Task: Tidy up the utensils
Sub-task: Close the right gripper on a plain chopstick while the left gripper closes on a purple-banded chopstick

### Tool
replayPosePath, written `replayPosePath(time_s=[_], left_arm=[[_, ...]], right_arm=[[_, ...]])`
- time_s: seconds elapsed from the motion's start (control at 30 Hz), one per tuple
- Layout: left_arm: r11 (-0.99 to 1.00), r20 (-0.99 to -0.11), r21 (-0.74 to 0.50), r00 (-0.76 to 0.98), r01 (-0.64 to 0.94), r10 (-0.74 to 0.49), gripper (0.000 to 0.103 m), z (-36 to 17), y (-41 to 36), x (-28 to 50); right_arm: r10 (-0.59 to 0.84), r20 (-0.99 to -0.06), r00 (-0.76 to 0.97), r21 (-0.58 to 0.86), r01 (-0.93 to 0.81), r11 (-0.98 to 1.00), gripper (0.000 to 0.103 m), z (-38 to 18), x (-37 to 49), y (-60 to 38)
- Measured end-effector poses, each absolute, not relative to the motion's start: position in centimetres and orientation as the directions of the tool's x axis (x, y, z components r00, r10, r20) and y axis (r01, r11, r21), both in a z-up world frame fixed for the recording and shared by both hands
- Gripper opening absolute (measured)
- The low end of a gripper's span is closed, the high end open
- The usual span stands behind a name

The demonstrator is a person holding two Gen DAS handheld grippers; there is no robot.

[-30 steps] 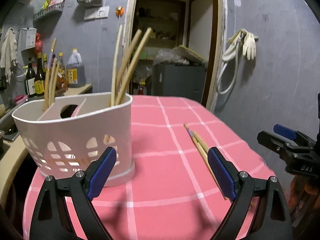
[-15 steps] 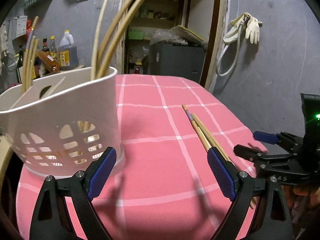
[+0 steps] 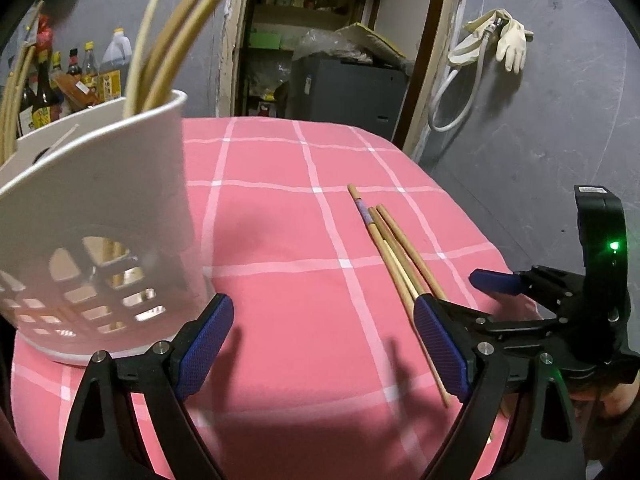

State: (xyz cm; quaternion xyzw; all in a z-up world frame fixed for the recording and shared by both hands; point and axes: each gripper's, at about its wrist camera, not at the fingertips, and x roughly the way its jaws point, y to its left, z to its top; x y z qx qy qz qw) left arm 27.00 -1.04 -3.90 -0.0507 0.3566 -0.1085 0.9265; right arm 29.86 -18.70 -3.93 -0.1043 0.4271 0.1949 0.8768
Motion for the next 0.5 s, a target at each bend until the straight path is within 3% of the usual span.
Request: replayPosePath(time_s=[0.33,0.5], left_arm=[[0.95,-0.701,-0.229,0.64,0.214,-0.313,0.062,-4.5,-1.9,29.4],[0.945,-0.722,-0.23,0.611,0.231,-0.325,0.051,-4.8,-2.9,30.7]], right_arm=[[0.245,-0.781,0.575,0.009,-0.381,0.924,0.02,-3.7,30.7,-22.1],[0.26,-0.778,0.572,0.028,-0.382,0.924,0.015,-3.8,30.9,-22.3]])
